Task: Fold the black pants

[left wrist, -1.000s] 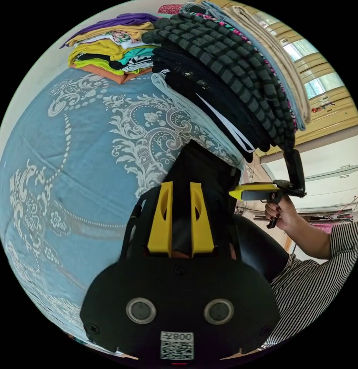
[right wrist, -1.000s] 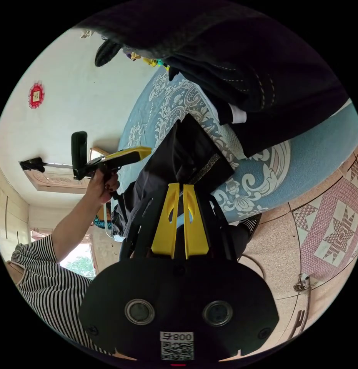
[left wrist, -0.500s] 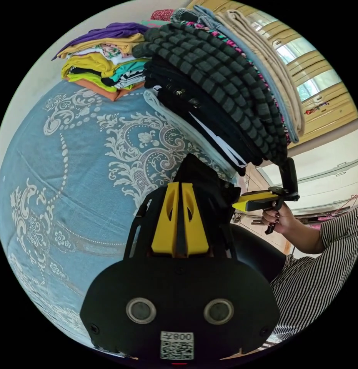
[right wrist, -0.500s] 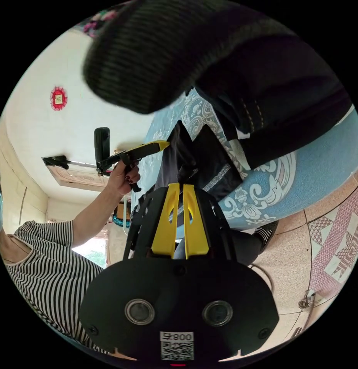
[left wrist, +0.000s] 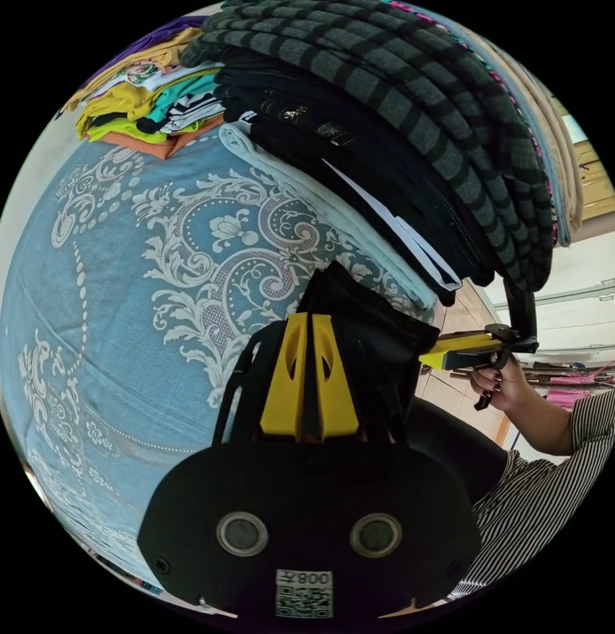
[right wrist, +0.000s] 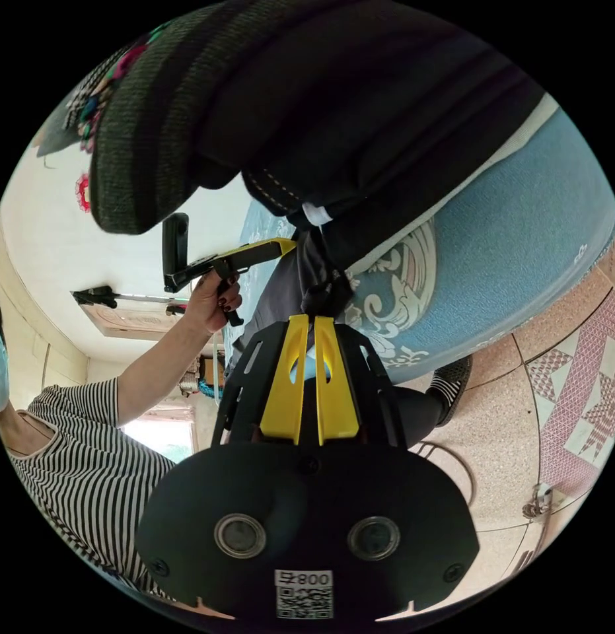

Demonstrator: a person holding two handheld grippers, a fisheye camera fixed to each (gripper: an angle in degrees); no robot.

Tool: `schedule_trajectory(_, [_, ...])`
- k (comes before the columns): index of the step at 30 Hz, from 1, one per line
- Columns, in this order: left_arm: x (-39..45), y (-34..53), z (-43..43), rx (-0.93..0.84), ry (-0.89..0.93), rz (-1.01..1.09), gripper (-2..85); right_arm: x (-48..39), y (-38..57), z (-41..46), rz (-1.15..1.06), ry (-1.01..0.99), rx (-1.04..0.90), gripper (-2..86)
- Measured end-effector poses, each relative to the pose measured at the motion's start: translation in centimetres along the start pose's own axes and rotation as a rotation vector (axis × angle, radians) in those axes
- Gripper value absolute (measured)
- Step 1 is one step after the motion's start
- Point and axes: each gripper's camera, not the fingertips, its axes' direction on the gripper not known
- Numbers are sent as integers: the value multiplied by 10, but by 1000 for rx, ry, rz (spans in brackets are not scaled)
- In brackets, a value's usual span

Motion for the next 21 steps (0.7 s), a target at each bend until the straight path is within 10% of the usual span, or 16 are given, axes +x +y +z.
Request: schedule_trajectory(21, [-53,241,55,98,83,-173,2,-163,-9,68,-185,299,-85,0])
